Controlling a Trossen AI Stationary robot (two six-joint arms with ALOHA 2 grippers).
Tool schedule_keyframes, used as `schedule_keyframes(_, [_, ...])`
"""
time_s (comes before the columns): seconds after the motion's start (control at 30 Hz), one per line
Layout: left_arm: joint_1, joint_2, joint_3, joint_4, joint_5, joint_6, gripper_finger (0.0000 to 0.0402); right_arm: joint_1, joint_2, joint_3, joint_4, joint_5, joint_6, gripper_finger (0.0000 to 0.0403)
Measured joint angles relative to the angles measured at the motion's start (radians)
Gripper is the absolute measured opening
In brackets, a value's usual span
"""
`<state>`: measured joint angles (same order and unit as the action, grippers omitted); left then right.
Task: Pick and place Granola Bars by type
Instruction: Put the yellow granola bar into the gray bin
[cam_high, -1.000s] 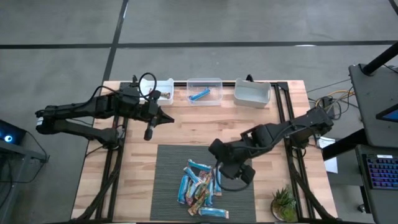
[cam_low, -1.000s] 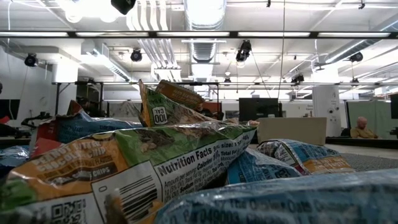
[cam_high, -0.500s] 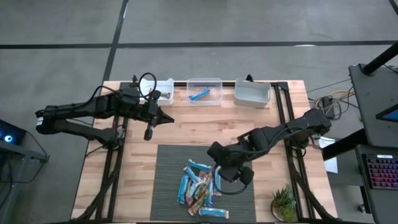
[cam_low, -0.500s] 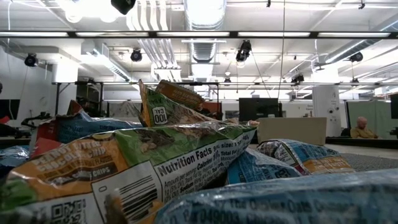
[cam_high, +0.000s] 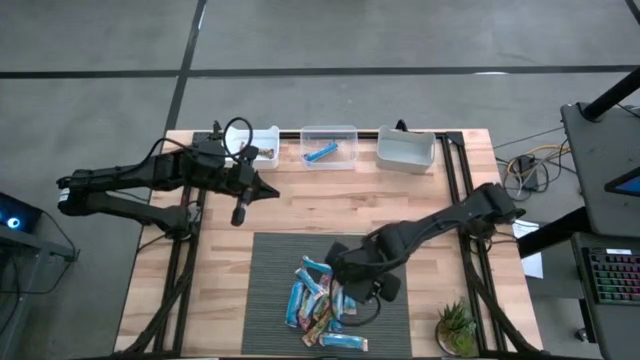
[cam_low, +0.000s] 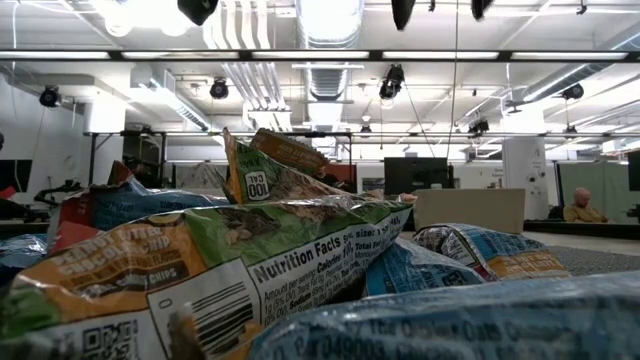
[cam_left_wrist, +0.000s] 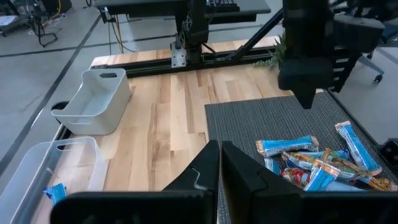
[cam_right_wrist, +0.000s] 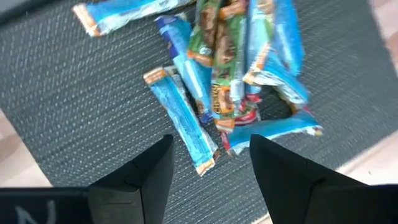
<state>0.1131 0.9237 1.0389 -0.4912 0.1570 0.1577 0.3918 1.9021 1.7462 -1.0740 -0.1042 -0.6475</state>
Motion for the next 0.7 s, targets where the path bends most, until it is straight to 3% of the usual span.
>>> schedule_keyframes(0.27, [0.0,0.0,0.0,-0.015,0.0,0.0,0.0,0.024,0.071,0.0,-0.018,0.001,-0.119,0.0201])
schedule_keyframes(0.7, [0.0,0.0,0.0,-0.021,0.0,0.0,0.0,0.023,0.164,0.0,-0.012,-0.003,-0.124,0.0201])
